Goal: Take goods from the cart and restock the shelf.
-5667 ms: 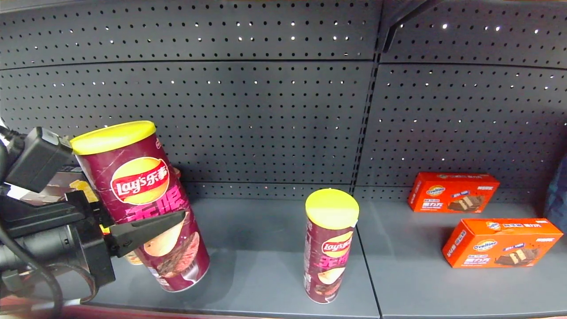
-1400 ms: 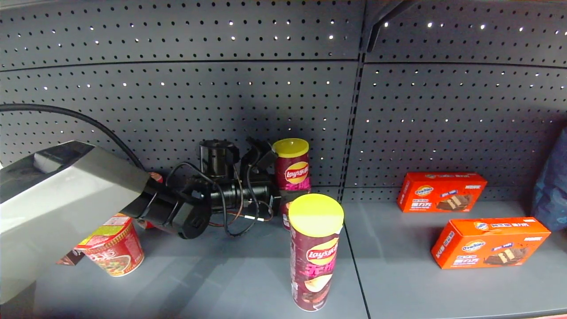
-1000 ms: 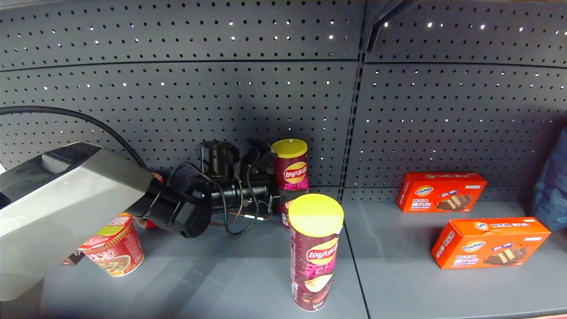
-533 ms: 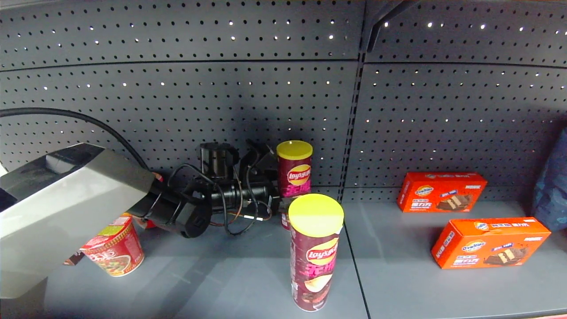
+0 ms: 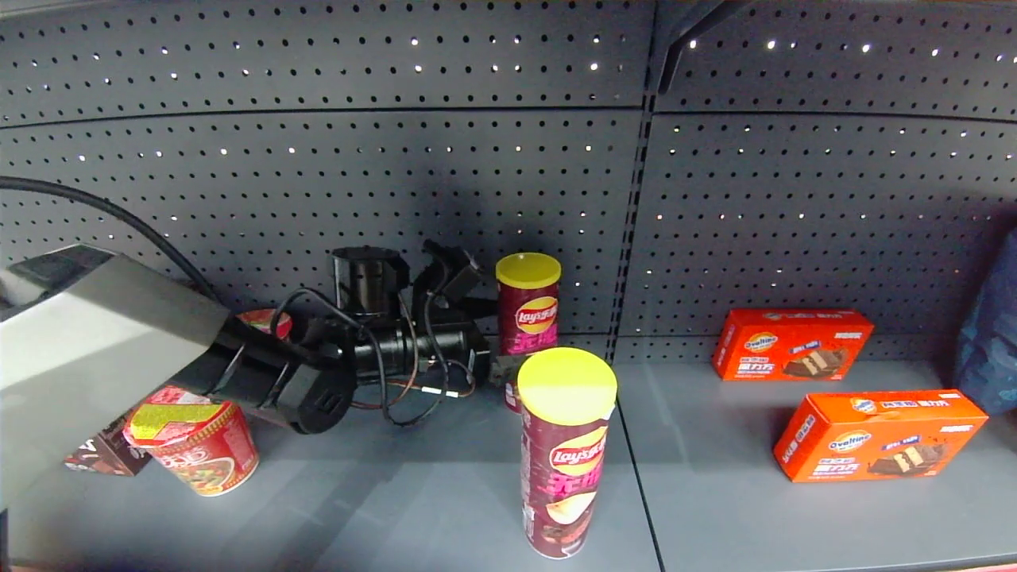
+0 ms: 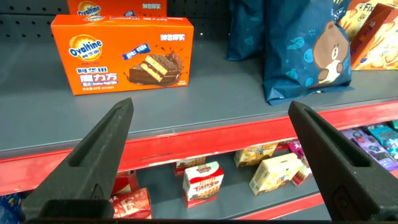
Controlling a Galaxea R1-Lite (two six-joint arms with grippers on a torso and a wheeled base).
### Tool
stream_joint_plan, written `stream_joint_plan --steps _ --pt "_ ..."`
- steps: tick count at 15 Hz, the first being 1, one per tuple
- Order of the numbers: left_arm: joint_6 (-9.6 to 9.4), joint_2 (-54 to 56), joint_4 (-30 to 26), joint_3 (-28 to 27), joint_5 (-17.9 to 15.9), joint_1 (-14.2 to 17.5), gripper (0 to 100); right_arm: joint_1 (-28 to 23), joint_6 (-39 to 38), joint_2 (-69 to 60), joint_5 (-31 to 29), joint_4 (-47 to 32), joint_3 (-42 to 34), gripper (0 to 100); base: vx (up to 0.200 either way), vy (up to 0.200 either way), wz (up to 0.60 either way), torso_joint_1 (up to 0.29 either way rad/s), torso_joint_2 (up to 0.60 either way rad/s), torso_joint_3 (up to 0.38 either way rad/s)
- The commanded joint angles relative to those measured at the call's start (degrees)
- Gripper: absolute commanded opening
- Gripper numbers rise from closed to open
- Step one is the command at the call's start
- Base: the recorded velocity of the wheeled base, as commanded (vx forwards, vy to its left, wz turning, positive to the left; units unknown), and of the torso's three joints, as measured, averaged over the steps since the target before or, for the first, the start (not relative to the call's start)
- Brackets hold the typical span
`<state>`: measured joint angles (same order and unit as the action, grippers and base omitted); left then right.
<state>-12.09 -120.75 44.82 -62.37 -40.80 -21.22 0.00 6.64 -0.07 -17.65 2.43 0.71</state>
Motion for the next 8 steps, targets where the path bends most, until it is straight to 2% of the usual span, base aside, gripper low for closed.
stream_joint_plan --steps 1,2,3,6,8 --pt "-1.88 5.2 0.1 5.2 -0.2 1.9 100 0.0 0.0 0.1 0.1 0.0 0.0 100 0.0 0.0 0.0 0.0 0.0 0.0" --pt "-3.82 6.3 0.1 7.2 -0.3 2.7 100 0.0 0.0 0.1 0.1 0.0 0.1 100 0.0 0.0 0.0 0.0 0.0 0.0" --pt "-4.96 8.0 0.1 9.1 -0.3 4.3 100 0.0 0.0 0.1 0.0 0.0 0.1 100 0.0 0.0 0.0 0.0 0.0 0.0" --pt "-4.96 14.0 0.1 13.3 -0.2 6.9 100 0.0 -0.2 0.1 0.2 0.0 0.1 100 0.0 0.0 0.0 0.0 0.0 0.0" --pt "-4.87 17.0 0.0 13.9 -0.2 8.0 100 0.0 -0.1 0.1 1.0 0.0 0.1 100 0.0 0.0 0.0 0.0 0.0 0.0"
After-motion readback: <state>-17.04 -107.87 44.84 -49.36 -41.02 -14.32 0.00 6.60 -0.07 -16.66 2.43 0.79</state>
